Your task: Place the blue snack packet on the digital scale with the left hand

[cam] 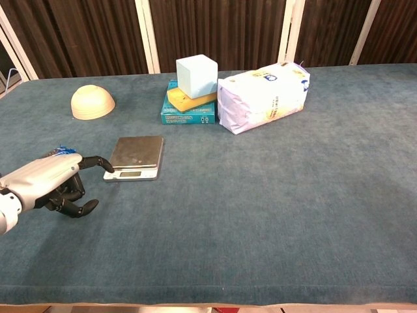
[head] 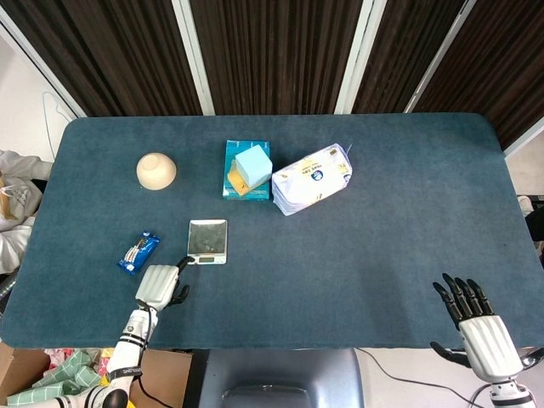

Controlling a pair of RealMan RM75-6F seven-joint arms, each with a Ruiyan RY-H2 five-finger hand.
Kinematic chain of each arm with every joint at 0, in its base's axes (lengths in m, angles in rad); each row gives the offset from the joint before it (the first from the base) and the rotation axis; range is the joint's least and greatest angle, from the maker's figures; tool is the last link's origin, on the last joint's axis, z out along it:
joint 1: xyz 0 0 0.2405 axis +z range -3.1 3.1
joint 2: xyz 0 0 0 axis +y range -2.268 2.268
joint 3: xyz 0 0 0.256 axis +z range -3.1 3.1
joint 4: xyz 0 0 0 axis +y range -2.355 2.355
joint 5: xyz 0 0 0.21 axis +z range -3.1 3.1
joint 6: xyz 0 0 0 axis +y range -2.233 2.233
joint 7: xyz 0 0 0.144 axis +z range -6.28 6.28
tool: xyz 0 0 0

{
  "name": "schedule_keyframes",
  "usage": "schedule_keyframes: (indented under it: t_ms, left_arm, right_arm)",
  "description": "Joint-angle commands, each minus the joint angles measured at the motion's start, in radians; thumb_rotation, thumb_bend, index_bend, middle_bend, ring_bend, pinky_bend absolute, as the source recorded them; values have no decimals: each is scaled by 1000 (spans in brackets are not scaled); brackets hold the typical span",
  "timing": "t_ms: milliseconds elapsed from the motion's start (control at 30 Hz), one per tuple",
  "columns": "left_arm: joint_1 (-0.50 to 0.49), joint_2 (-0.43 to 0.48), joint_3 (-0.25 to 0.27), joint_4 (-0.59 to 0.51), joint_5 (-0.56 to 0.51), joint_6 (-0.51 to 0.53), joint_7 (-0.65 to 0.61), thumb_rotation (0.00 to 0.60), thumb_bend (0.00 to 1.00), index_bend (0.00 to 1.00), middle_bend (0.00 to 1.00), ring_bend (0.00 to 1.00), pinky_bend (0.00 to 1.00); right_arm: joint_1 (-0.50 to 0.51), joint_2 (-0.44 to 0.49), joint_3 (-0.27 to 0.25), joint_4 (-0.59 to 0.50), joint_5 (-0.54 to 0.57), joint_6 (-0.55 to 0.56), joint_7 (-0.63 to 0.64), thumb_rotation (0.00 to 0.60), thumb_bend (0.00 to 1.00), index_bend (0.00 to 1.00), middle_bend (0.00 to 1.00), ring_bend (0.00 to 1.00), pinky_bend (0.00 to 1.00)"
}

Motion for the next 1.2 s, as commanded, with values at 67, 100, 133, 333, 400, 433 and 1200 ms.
schedule_keyframes:
  t_ms: [67,100,133,333,400,433,1200]
  left_arm:
    - [-3,-9,11,22,3,16,26,600,412,237,1000,1000,1000]
    - [-3,-11,14,23,-3,15,27,600,412,237,1000,1000,1000]
    - [-2,-10,15,22,-8,12,26,600,413,237,1000,1000,1000]
    - [-3,-9,20,27,-10,18,31,600,413,237,1000,1000,1000]
    - [-3,-9,23,28,-12,19,33,600,413,236,1000,1000,1000]
    - [-5,-10,24,28,-12,18,34,600,413,236,1000,1000,1000]
    - [-37,-23,18,52,-68,-10,59,600,414,247,1000,1000,1000]
  right_arm:
    - [-1,2,1,0,-2,-3,3,583,182,0,0,0,0]
    - [-2,2,2,0,-1,-3,1,582,181,0,0,0,0]
    - [-3,2,2,0,-2,-3,1,582,182,0,0,0,0]
    - [-5,3,4,-1,-5,-2,2,582,182,0,0,0,0]
    - [-6,4,5,-2,-1,-6,1,581,181,0,0,0,0]
    - [-6,5,5,-3,-1,-8,0,581,181,0,0,0,0]
    - [-15,13,13,-9,-4,-12,5,581,181,0,0,0,0]
